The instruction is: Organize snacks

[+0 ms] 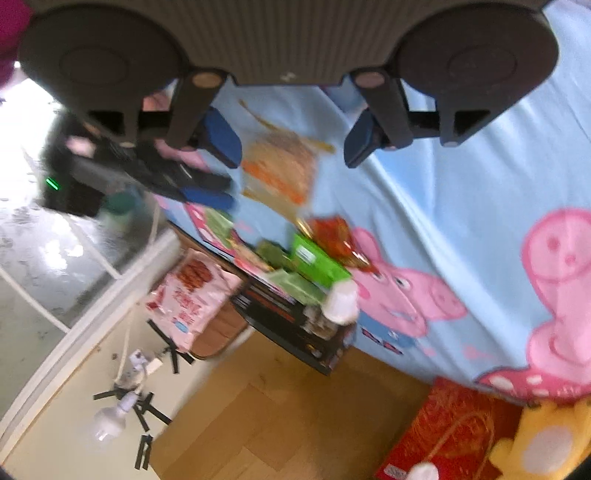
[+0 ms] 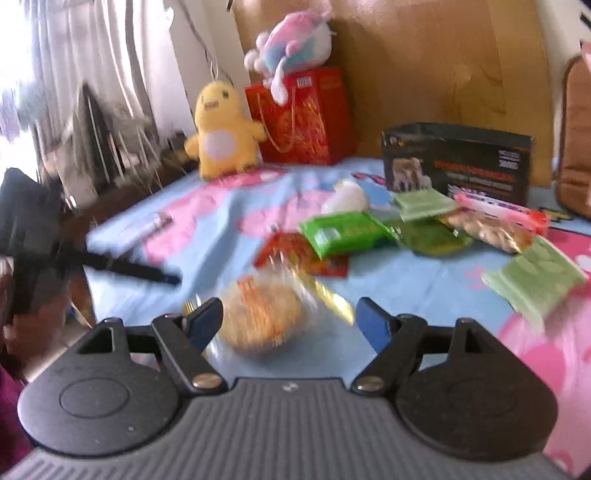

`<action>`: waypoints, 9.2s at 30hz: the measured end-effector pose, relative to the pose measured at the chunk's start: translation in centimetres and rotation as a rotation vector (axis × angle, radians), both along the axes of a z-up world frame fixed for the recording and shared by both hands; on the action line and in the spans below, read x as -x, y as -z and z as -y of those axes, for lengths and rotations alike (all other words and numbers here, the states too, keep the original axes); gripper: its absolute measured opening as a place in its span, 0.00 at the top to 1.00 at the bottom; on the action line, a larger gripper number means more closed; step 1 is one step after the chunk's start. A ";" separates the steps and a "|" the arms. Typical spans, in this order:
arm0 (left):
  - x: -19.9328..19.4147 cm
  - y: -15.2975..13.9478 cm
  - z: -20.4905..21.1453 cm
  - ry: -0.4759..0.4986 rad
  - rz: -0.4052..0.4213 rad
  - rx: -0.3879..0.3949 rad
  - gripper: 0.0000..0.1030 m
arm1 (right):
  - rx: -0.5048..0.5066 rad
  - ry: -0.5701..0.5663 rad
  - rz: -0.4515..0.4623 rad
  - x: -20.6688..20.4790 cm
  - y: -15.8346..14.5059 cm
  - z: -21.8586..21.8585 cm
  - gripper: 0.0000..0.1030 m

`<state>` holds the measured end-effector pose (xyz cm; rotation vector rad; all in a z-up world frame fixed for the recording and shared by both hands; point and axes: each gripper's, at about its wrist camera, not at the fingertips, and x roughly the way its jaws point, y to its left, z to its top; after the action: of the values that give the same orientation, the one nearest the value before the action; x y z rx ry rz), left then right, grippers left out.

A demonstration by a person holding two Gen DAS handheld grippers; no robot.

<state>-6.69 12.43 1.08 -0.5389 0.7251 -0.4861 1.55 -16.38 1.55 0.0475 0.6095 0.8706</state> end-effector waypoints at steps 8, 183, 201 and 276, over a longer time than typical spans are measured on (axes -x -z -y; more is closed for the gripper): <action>-1.5 1.2 3.1 0.036 -0.034 -0.047 0.52 | -0.101 -0.002 -0.235 -2.7 2.6 0.5 0.53; -22.7 -1.5 12.8 0.084 0.052 -0.249 0.34 | 0.147 0.257 -0.018 -4.5 0.2 3.1 0.50; -23.2 0.0 15.9 0.165 0.038 -0.344 0.48 | 0.276 0.349 0.101 -6.1 1.7 2.3 0.69; -8.7 -0.1 1.4 -0.051 0.067 -0.138 0.42 | 0.173 0.354 0.069 -5.6 1.5 4.2 0.38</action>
<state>2.04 11.05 1.23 -0.4090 0.6738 -0.4018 7.17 -20.57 0.07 -0.0302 0.5877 0.4734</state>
